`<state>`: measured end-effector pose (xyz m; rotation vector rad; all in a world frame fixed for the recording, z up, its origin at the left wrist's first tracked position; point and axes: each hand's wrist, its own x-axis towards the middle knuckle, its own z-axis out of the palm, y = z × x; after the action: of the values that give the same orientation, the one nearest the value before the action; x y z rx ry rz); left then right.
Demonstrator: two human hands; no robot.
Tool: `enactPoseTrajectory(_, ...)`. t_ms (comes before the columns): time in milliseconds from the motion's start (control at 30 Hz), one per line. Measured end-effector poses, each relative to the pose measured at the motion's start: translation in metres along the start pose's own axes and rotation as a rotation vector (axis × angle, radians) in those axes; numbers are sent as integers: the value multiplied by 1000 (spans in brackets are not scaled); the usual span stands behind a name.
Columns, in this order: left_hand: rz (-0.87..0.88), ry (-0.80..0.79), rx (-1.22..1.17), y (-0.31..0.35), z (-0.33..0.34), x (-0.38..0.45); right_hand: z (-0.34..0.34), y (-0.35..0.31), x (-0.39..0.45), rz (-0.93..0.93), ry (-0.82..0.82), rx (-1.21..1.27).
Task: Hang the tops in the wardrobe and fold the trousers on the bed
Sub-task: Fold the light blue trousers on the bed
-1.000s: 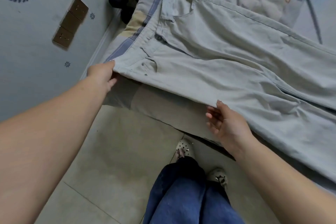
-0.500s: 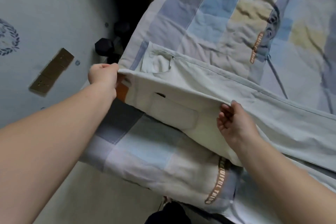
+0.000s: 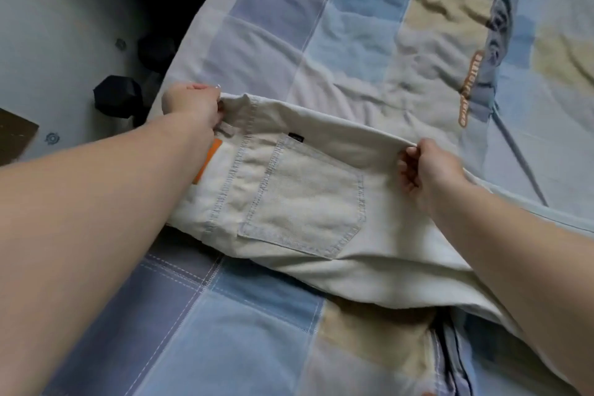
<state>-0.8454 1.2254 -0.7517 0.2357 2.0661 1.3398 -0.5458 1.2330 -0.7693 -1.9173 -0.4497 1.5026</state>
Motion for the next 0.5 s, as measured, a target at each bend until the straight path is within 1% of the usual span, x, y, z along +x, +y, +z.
enactPoseTrajectory(67, -14, 12, 27, -9, 5, 9, 5, 3, 10, 23, -50, -39)
enactPoseTrajectory(133, -10, 12, 47, -14, 11, 9, 8, 5, 15, 36, -139, -120)
enactPoseTrajectory(200, 48, 16, 129, -17, 14, 8, 10, 7, 15, 28, -214, -159)
enactPoseTrajectory(300, 171, -36, 317, -13, 11, -3, 1, 6, 6, -8, -289, -124)
enactPoseTrajectory(400, 276, -88, 546, -9, 13, -27, -28, 4, -9, -35, -315, -74)
enactPoseTrajectory(500, 406, -147, 624, -15, 27, -70, -83, 6, -25, -45, -287, -29)
